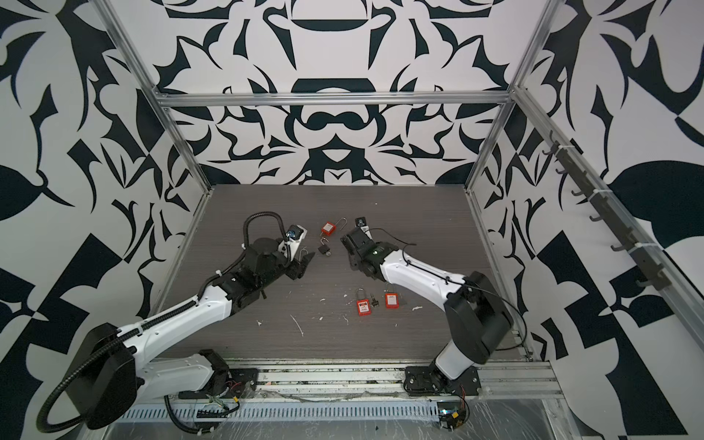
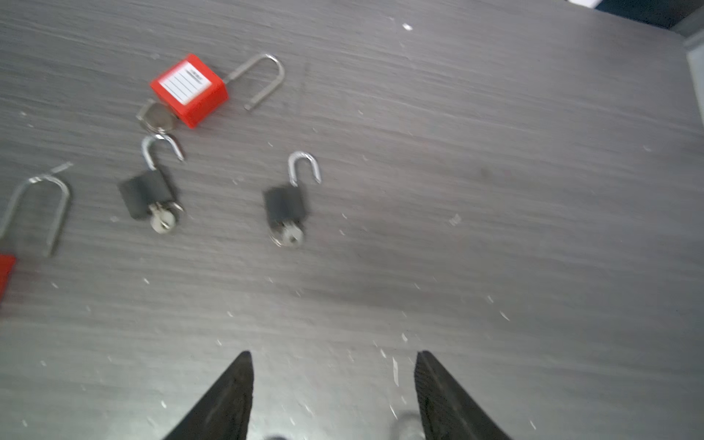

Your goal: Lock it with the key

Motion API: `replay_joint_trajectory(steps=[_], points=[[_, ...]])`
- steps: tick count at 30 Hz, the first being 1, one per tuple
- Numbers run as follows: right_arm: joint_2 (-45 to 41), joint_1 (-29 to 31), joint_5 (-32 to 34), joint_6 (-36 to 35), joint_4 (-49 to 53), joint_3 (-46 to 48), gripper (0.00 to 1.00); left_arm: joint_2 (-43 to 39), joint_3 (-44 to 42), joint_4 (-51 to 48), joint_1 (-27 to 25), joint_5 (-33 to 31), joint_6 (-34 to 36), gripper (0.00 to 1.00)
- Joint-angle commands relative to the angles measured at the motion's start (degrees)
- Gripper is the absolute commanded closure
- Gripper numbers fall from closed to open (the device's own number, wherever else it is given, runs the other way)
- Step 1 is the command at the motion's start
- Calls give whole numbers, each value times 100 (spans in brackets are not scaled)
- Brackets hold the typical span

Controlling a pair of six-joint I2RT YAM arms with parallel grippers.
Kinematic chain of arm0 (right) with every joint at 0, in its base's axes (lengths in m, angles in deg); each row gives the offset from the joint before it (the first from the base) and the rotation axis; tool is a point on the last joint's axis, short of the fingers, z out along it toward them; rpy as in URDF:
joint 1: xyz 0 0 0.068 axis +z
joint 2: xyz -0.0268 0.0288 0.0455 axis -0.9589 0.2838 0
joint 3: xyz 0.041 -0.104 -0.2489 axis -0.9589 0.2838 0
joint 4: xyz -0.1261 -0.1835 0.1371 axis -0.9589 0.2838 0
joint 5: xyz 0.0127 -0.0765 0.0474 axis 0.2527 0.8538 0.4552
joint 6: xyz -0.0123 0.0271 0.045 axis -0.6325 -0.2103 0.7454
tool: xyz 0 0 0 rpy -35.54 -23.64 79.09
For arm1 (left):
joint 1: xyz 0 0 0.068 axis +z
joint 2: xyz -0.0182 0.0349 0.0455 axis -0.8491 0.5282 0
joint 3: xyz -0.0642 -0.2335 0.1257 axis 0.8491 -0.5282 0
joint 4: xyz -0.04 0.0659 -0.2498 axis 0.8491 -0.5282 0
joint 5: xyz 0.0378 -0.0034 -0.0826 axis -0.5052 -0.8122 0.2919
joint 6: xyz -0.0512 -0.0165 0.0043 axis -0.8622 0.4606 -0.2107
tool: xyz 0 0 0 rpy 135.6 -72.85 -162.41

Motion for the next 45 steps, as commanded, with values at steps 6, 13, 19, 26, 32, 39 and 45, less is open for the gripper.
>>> replay_joint_trajectory(steps=[6,13,19,26,32,39,45], points=[[957,130,-1101,115,588,-1321,29,119,205,-611,998,269,-873,16],[1172,194,-1088,16,600,-1361,29,912,326,-1055,1050,48,-1276,17],[1090,214,-1191,-110,238,-1047,29,1855,985,-1958,1040,144,-1744,21],[636,361,-1418,-36,-67,-364,29,2467,1356,-2352,1032,278,-2263,22],[369,424,-1424,23,-113,-1,30,2638,1300,-2415,966,377,-2519,25],[102,493,-1303,5,-60,294,30,2801,1200,-2162,865,315,-2688,26],[25,527,-1055,-2,11,364,30,3019,1290,-2134,730,244,-2616,30]])
